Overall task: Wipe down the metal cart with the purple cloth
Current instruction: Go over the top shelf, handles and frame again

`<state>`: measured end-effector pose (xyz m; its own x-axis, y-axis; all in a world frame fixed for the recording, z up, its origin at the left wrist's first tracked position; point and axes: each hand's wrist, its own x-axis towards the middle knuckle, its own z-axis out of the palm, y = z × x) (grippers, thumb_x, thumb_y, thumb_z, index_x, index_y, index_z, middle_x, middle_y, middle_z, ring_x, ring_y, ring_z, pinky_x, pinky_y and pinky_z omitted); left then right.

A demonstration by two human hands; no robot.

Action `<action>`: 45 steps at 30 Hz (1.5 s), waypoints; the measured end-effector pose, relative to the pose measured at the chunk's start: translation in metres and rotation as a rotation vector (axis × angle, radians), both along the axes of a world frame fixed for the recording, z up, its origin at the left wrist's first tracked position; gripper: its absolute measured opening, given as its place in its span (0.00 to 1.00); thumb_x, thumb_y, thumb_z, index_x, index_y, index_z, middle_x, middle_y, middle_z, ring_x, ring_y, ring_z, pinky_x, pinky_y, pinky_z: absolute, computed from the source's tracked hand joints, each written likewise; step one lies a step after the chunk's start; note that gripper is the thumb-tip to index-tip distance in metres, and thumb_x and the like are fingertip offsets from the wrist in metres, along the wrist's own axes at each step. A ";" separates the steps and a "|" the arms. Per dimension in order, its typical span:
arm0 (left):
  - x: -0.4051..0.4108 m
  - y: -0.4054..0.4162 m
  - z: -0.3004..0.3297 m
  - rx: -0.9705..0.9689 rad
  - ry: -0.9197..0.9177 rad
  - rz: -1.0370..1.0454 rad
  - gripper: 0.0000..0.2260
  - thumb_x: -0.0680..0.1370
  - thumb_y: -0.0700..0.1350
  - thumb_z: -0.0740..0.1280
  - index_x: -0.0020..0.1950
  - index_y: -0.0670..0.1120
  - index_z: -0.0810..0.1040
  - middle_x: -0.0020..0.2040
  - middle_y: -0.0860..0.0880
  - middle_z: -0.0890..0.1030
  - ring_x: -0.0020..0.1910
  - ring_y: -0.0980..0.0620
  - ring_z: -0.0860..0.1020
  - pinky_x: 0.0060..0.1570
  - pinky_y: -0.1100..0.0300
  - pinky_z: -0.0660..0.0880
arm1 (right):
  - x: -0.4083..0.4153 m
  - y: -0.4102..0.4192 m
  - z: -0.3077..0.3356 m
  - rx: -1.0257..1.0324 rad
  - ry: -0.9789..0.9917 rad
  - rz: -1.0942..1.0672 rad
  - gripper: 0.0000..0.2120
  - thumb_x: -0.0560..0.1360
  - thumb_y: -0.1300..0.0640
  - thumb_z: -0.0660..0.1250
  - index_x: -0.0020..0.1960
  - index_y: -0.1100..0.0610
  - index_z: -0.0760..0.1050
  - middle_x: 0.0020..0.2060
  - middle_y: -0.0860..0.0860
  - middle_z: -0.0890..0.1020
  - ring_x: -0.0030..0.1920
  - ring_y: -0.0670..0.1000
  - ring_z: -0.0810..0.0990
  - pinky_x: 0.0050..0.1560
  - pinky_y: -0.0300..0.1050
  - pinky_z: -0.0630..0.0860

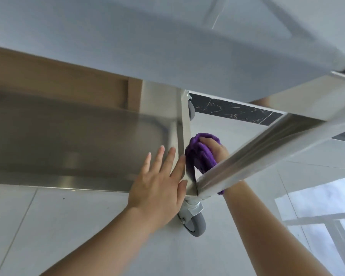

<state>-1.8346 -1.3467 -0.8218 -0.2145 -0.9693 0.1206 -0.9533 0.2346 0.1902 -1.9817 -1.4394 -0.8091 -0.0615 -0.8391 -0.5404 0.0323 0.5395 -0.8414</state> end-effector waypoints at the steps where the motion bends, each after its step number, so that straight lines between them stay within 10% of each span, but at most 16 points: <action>1: 0.000 0.000 -0.001 -0.006 -0.007 0.006 0.24 0.76 0.52 0.50 0.65 0.44 0.76 0.65 0.41 0.75 0.65 0.39 0.72 0.62 0.42 0.69 | 0.009 -0.008 0.005 -0.082 0.075 -0.014 0.09 0.73 0.53 0.67 0.39 0.57 0.77 0.32 0.54 0.79 0.35 0.52 0.77 0.42 0.45 0.73; 11: 0.001 -0.001 -0.006 -0.055 -0.010 0.018 0.25 0.76 0.52 0.49 0.67 0.44 0.73 0.67 0.40 0.73 0.66 0.39 0.71 0.64 0.43 0.65 | 0.048 -0.056 0.021 -0.403 0.199 0.018 0.10 0.75 0.62 0.66 0.36 0.53 0.73 0.32 0.49 0.77 0.33 0.47 0.75 0.35 0.39 0.74; 14: 0.000 -0.001 -0.006 -0.068 0.011 0.019 0.26 0.76 0.52 0.49 0.67 0.44 0.74 0.67 0.40 0.73 0.67 0.40 0.70 0.62 0.43 0.69 | 0.041 -0.044 0.012 -0.524 0.440 0.196 0.06 0.73 0.57 0.69 0.49 0.51 0.73 0.48 0.52 0.78 0.50 0.50 0.77 0.53 0.41 0.75; 18: 0.001 0.001 -0.003 -0.138 0.073 0.038 0.27 0.75 0.53 0.52 0.69 0.38 0.69 0.70 0.39 0.69 0.69 0.40 0.67 0.64 0.46 0.69 | 0.036 -0.031 0.013 -0.712 0.999 0.593 0.21 0.78 0.51 0.61 0.68 0.57 0.67 0.71 0.56 0.64 0.73 0.56 0.55 0.73 0.51 0.51; 20: 0.004 0.003 0.000 -0.182 0.199 0.060 0.29 0.74 0.53 0.55 0.69 0.37 0.66 0.70 0.38 0.68 0.70 0.40 0.66 0.67 0.49 0.66 | 0.044 -0.025 0.022 -0.731 0.891 0.734 0.19 0.79 0.51 0.52 0.65 0.56 0.70 0.71 0.62 0.65 0.74 0.64 0.55 0.73 0.60 0.49; 24: 0.010 0.003 0.009 -0.204 0.504 0.165 0.28 0.73 0.53 0.57 0.69 0.39 0.66 0.70 0.38 0.66 0.70 0.40 0.64 0.68 0.49 0.61 | 0.049 -0.023 0.055 -0.222 0.063 0.623 0.21 0.81 0.51 0.51 0.73 0.56 0.62 0.71 0.57 0.68 0.71 0.53 0.65 0.67 0.41 0.63; 29: -0.005 -0.023 0.032 -0.050 0.204 0.142 0.28 0.74 0.56 0.57 0.72 0.46 0.66 0.75 0.42 0.60 0.74 0.40 0.55 0.71 0.43 0.52 | 0.041 -0.018 0.056 -0.205 -0.423 0.349 0.34 0.62 0.41 0.70 0.62 0.57 0.74 0.62 0.54 0.78 0.62 0.56 0.77 0.68 0.52 0.66; 33: -0.003 -0.042 0.037 0.094 0.075 0.130 0.28 0.77 0.58 0.57 0.74 0.52 0.57 0.77 0.47 0.50 0.75 0.43 0.45 0.71 0.41 0.43 | 0.019 -0.013 0.057 -0.239 -0.342 0.161 0.19 0.76 0.46 0.55 0.57 0.56 0.76 0.55 0.51 0.81 0.55 0.55 0.80 0.61 0.51 0.72; 39: -0.001 -0.035 0.036 0.079 0.124 0.125 0.22 0.76 0.52 0.58 0.69 0.50 0.64 0.76 0.48 0.54 0.75 0.43 0.46 0.71 0.44 0.47 | 0.003 0.006 0.047 -0.147 -0.170 0.253 0.12 0.65 0.44 0.70 0.40 0.52 0.85 0.41 0.48 0.85 0.42 0.47 0.84 0.44 0.40 0.80; 45: 0.019 -0.021 0.033 0.046 0.117 0.107 0.22 0.76 0.51 0.53 0.70 0.49 0.64 0.76 0.46 0.53 0.75 0.43 0.47 0.71 0.49 0.45 | 0.004 0.100 0.056 -0.767 0.303 -0.445 0.05 0.65 0.65 0.57 0.37 0.56 0.68 0.34 0.49 0.72 0.37 0.47 0.70 0.41 0.42 0.68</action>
